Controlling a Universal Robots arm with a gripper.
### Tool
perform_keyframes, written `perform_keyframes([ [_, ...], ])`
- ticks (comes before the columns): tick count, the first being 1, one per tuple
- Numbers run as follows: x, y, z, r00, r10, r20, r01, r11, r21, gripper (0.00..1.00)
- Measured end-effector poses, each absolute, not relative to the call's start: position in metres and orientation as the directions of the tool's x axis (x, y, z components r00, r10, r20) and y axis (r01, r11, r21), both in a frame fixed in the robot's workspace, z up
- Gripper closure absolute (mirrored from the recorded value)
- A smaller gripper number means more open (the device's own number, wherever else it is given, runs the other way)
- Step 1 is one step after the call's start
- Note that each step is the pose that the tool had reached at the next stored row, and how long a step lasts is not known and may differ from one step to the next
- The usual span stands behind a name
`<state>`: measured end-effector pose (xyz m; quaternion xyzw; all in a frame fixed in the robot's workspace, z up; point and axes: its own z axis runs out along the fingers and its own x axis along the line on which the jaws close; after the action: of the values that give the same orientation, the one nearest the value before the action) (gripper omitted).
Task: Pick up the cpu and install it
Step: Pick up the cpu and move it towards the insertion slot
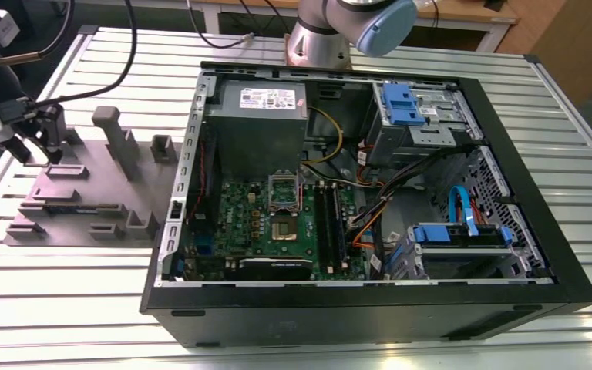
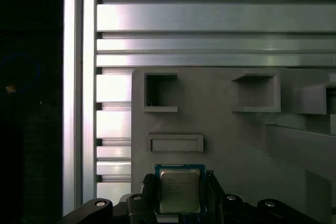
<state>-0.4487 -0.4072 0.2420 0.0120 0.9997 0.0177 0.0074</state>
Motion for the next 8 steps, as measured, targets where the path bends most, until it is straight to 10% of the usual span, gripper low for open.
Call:
perform_keyframes([
  [8,-0.4487,-0.4072,0.2439,-1.0,0.024,-0.014,0.024,0.999,0.036,0.53],
])
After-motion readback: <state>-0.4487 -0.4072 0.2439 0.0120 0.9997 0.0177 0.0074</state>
